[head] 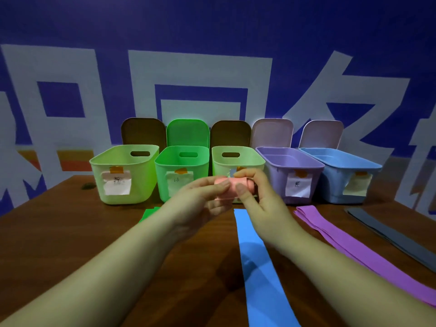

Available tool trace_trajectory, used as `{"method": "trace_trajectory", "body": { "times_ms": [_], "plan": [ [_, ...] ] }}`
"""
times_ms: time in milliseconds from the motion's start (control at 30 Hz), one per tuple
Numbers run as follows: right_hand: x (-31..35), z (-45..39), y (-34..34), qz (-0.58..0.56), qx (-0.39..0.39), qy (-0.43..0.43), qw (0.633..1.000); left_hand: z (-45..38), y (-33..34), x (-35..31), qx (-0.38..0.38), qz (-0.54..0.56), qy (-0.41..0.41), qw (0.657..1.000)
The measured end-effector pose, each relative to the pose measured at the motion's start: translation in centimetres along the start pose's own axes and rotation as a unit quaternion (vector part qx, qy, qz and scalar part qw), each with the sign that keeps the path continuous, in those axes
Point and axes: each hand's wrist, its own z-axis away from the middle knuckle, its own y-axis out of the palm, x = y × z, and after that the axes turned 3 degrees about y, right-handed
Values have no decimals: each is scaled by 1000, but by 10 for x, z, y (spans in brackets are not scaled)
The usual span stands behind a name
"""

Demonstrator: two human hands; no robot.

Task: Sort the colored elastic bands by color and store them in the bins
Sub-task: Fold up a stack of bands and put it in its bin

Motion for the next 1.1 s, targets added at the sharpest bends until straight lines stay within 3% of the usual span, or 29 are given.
{"method": "trace_trajectory", "body": {
  "times_ms": [267, 533, 833, 1100],
  "plan": [
    [-70, -72, -15, -107, 46, 92, 989, -96, -19, 5, -16, 1, 2, 1000],
    [-101, -156, -31, -240, 74, 226, 941, -175, -30, -8, -50, 9, 24, 998],
    [-55, -242, -38, -318, 57, 308, 895, -208, -32, -98, -101, 73, -24, 992],
    [10, -288, 17, -328, 39, 358, 874, -190, -78, -176, -169, 61, -48, 983]
  ]
}}
